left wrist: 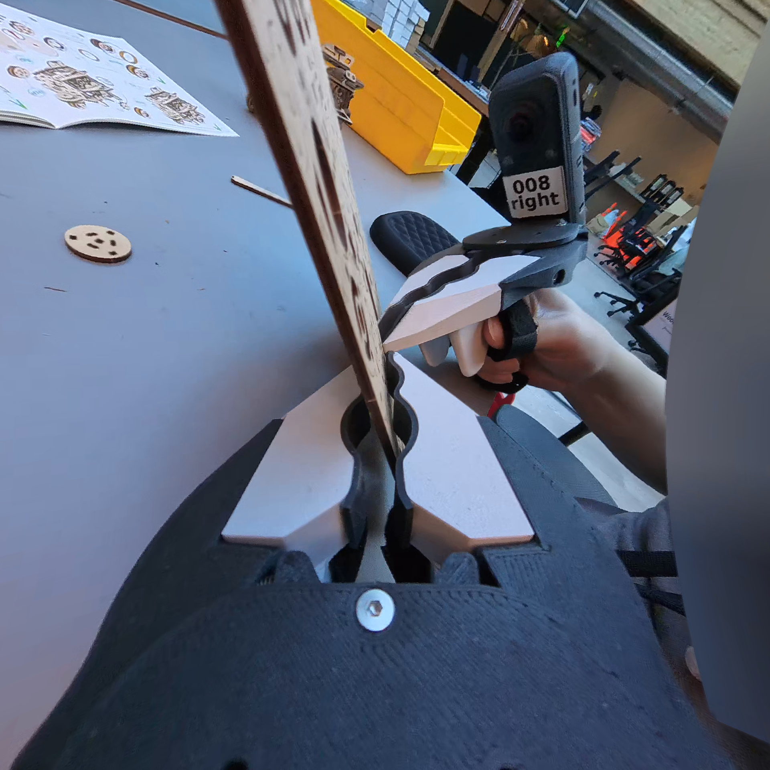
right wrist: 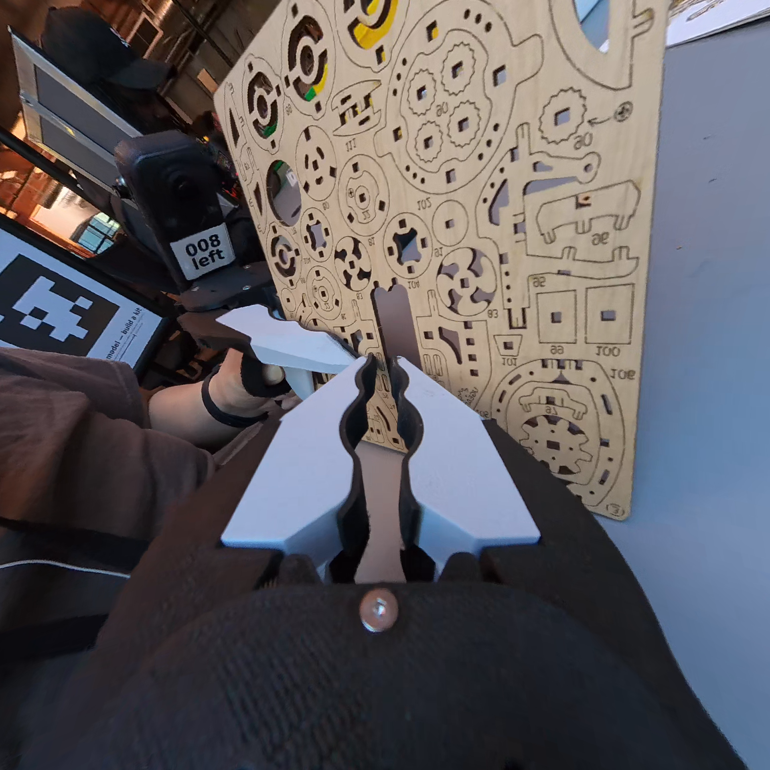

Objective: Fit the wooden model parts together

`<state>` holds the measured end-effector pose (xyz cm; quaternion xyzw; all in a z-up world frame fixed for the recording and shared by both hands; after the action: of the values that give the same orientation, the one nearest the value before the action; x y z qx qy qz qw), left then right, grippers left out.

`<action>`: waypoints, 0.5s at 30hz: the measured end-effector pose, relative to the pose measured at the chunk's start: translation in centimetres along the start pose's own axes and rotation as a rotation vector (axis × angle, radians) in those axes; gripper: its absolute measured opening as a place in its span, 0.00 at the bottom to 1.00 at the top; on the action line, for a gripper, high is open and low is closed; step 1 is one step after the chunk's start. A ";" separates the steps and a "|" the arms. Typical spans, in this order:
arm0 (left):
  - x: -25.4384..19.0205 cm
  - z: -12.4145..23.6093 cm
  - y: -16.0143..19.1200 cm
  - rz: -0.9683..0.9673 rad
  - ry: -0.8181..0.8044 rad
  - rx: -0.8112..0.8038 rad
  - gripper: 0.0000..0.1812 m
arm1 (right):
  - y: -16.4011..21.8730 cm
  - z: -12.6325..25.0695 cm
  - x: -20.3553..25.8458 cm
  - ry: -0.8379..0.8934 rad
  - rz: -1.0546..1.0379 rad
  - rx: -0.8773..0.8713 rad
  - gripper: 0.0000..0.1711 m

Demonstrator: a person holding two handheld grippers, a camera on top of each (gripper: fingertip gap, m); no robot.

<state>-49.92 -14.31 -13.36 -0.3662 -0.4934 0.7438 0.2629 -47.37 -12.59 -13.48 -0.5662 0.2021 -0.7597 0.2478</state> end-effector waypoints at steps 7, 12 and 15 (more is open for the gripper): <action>0.0 0.2 0.2 -0.007 -0.018 0.010 0.01 | 0.3 -0.2 0.0 0.056 0.040 -0.013 0.03; 0.3 0.2 0.3 0.009 -0.035 0.014 0.00 | 0.3 -0.5 -0.2 0.092 0.057 -0.058 0.03; 0.4 0.1 0.3 0.017 -0.038 0.017 0.00 | 0.2 -0.7 -0.3 0.110 0.068 -0.068 0.03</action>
<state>-50.27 -14.20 -13.68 -0.3542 -0.4889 0.7569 0.2502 -47.89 -12.56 -14.04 -0.5244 0.2602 -0.7737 0.2424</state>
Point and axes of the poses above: each gripper's, where its closed fingertips meet, z back along the fingers, y out of its underside, x = y × z across the jaws, the point moved 2 cm from there along z, back along the fingers, and after that the axes turned 12 degrees about -z, right-handed, at the moved point
